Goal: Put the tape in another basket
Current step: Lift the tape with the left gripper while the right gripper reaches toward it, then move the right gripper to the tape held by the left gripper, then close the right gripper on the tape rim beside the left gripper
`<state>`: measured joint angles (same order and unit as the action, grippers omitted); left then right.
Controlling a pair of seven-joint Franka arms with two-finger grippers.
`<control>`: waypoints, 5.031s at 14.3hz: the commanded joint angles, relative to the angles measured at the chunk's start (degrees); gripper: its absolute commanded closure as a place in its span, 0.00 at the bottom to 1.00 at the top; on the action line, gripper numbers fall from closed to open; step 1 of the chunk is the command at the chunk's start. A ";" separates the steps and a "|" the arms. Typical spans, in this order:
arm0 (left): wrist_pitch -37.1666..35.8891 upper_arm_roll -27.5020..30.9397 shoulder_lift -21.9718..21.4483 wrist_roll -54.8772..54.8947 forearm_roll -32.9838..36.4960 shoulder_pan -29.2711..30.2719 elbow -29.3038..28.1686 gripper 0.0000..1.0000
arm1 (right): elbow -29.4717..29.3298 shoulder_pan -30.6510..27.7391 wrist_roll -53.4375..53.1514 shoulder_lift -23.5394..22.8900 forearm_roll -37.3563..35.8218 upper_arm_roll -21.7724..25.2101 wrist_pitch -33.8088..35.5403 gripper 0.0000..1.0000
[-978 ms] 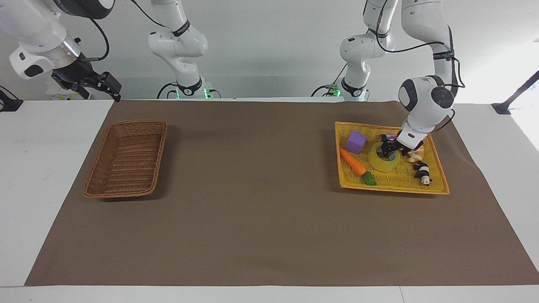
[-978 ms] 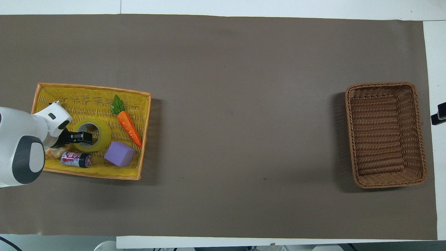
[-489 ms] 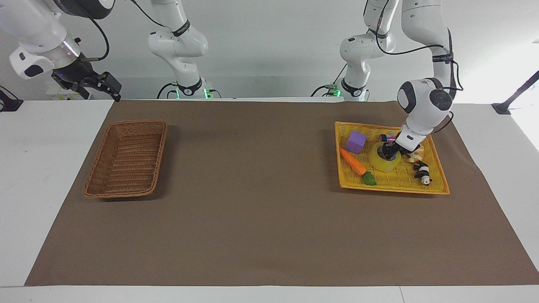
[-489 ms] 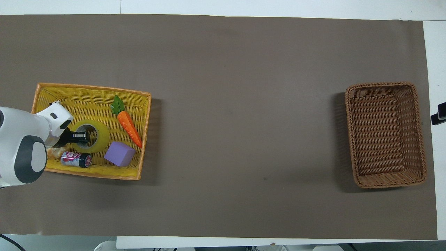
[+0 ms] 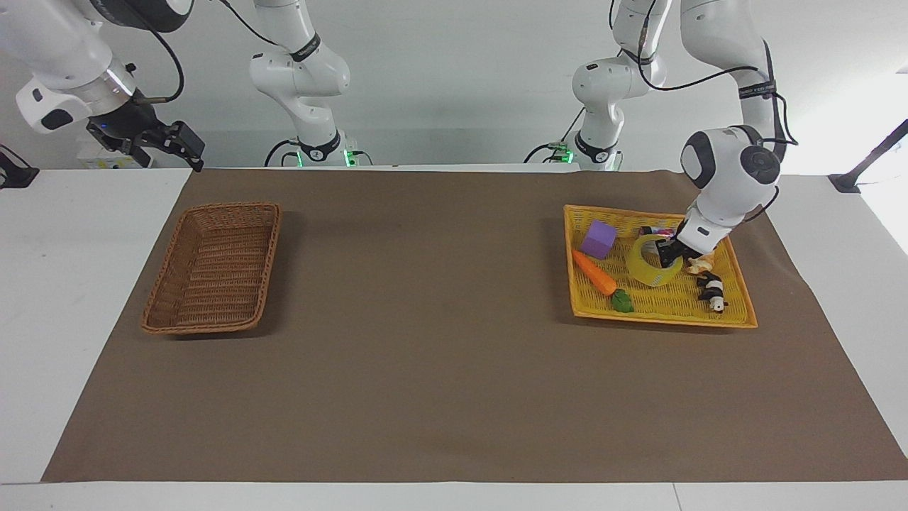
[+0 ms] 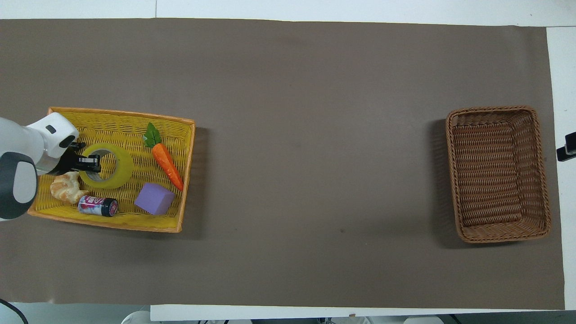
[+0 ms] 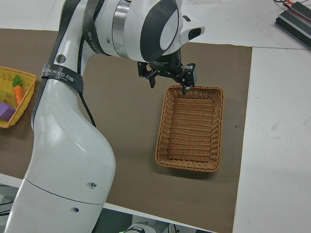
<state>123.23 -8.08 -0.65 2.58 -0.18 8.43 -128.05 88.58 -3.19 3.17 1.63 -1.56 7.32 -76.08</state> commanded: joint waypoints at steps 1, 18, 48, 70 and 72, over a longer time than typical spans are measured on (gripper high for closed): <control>-7.02 0.00 2.23 -4.31 -3.58 -2.70 8.59 1.00 | 1.51 -0.06 1.05 1.27 0.15 -0.11 -0.38 0.00; -3.87 0.43 3.29 -34.49 -20.56 -32.26 20.91 0.99 | 20.20 -3.84 8.08 9.08 37.82 0.33 -12.48 0.00; -4.75 0.43 0.47 -34.75 -20.30 -32.51 17.40 0.99 | 28.77 34.22 12.21 -3.64 80.92 -0.11 -53.12 0.00; -5.54 0.43 0.39 -34.57 -20.21 -31.90 17.40 0.98 | 25.94 37.47 13.10 -7.61 84.70 -0.20 -56.63 0.16; -5.54 0.43 0.39 -34.57 -20.21 -31.90 17.40 0.98 | 25.94 37.47 13.09 -7.61 84.70 -0.20 -56.55 0.16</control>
<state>118.40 -7.84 1.67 -32.14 -20.23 -23.67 -109.47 115.33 34.11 15.97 -5.32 81.93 7.13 -131.78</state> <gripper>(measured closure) 0.775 0.163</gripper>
